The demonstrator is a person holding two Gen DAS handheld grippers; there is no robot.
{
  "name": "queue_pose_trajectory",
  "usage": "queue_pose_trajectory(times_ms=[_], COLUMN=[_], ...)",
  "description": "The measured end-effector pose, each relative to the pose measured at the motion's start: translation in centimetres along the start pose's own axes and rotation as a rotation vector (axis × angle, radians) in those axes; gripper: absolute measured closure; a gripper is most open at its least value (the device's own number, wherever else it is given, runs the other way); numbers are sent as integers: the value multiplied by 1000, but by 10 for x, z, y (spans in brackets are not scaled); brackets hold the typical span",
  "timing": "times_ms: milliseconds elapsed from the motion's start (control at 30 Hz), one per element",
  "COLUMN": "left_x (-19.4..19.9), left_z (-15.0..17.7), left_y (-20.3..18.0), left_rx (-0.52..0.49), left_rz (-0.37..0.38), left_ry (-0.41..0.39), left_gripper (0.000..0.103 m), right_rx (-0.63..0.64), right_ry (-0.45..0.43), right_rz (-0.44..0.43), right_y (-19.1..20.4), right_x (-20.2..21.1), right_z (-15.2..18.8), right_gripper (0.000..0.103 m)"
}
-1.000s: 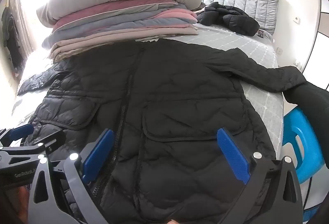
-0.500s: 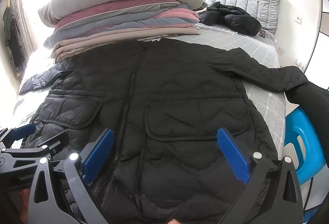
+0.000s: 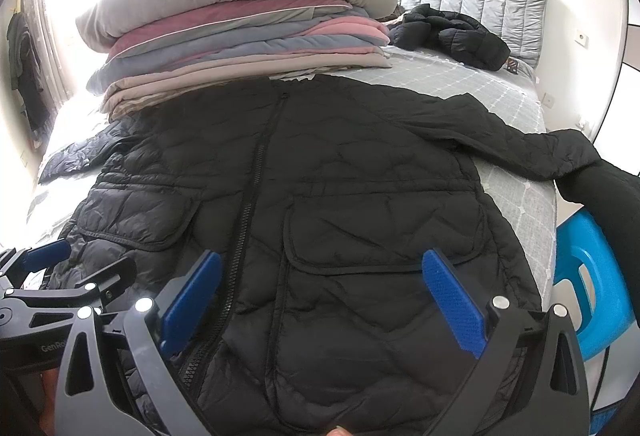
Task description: Fold large clothes
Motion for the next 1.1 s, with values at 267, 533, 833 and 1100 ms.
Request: queue_pose_trajectory(times_ms=[267,533,833,1100], left_x=[1,2,1,1], left_z=[0,2,3,3], left_y=[1,1,-3,-3], left_rx=[-12,-29,-39,-42], left_rz=[-19,-40,-52,-56], left_ry=[0,-4,-3,1], left_gripper=[7,7,7,7], right_rx=[11,3,-1,14], right_ry=[21,80,62,53], right_rz=[-7,-28,-40,-38], right_y=[1,0,1,3], right_x=[0,-4,-2,-3], right_z=[1,2,2,3], right_gripper=[6,6,6,6])
Point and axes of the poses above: each gripper's, at about its wrist camera, not at the fingertips, and x roughly against the way its jaws point, y to its left, z to its underside, the point moved 2 cm from there along -x, roughly the way its jaws point, and after that the axes turned 3 degrees about -x, right-handed, at the moved point
